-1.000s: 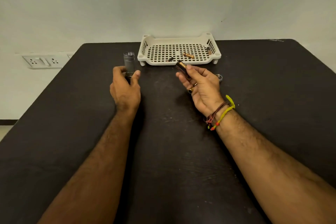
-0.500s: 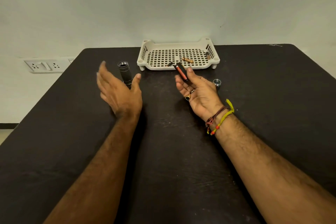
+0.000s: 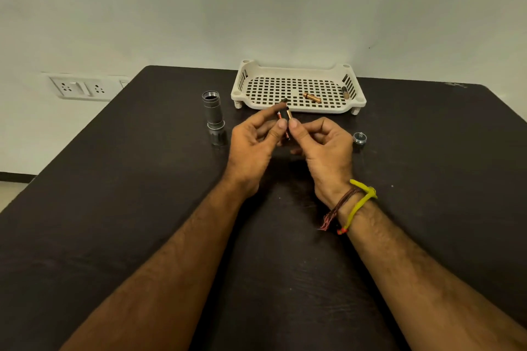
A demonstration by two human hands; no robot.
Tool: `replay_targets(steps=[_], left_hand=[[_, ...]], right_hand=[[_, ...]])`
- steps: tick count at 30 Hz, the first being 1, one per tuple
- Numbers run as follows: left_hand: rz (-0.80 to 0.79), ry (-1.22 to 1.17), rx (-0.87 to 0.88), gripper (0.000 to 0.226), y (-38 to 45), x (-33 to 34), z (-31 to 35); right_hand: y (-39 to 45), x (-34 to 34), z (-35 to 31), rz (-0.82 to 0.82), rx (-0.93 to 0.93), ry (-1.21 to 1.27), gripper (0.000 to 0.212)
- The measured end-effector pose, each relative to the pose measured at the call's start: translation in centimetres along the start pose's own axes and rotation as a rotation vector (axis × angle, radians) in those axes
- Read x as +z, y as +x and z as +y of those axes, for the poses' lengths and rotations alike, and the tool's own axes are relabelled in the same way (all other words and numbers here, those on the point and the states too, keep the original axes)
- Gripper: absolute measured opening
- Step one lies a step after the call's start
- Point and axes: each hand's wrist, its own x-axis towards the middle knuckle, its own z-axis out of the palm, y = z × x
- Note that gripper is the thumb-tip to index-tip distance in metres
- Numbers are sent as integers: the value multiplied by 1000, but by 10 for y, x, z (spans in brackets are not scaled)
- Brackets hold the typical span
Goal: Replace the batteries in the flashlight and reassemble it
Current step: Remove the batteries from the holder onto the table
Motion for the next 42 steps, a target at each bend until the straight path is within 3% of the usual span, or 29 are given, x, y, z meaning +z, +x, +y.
replay_targets(steps=[4,14,26,34,42], left_hand=[[-69,-127,-69,36,5,-9,3],[-175,-94,-82,32,9,-17,0],[-189,-86,-86,34,8,-17,0],[-147,-4,-85,32,6,-16,-4],[-114,-14,-110,27,7,-16,-1]], right_hand=[[0,-3,6,-55,-164,-221,7],[-1,-7,-2,-80,-357,-362,14],[3,-11,-3,-163,-450,-462,18],[12,-14,-1,-285,-415,-518,16],[10,-21,1,-276,-452,-540,20]])
